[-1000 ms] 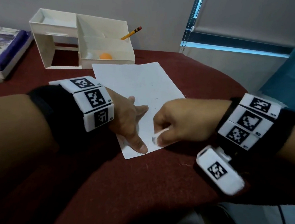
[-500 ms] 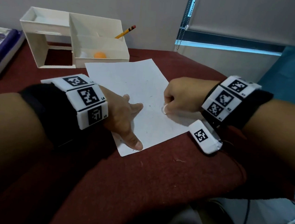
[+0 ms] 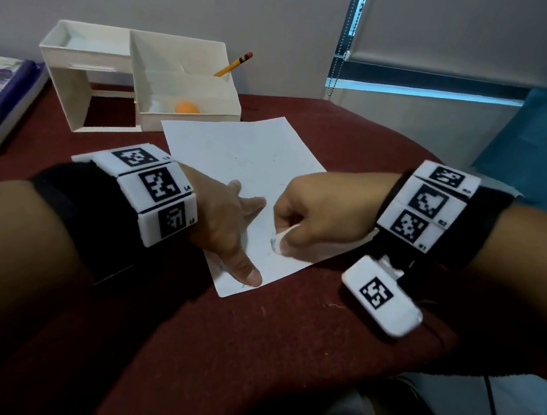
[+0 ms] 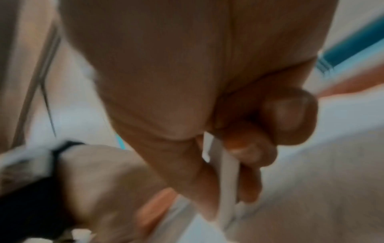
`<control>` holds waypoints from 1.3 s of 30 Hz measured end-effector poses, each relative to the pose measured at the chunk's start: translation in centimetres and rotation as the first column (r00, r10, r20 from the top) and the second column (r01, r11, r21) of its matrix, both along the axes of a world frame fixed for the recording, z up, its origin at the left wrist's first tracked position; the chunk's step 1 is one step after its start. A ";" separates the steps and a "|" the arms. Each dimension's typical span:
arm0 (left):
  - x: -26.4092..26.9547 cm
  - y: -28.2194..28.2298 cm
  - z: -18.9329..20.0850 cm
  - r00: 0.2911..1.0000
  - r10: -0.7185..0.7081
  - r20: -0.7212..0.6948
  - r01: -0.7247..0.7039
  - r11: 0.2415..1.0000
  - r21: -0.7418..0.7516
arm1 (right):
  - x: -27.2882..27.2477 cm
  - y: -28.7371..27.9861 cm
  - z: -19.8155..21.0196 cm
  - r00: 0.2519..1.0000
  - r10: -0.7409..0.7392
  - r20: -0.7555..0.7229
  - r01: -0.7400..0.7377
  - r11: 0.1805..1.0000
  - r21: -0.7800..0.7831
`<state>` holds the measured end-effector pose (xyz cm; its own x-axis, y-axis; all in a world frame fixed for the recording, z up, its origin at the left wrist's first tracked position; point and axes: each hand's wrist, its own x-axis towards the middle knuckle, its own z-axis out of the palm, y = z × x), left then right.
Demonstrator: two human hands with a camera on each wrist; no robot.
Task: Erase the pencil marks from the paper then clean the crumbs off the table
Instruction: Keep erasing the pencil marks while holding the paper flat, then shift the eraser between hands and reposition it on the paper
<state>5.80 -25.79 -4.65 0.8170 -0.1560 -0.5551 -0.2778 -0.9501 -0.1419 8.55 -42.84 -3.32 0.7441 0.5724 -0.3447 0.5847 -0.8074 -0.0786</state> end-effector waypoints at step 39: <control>-2.2 4.1 1.1 0.999 0.040 0.036 -0.039 0.998 -0.039 | 1.8 -1.1 -2.7 0.582 -0.373 -0.722 0.703 -0.214 0.678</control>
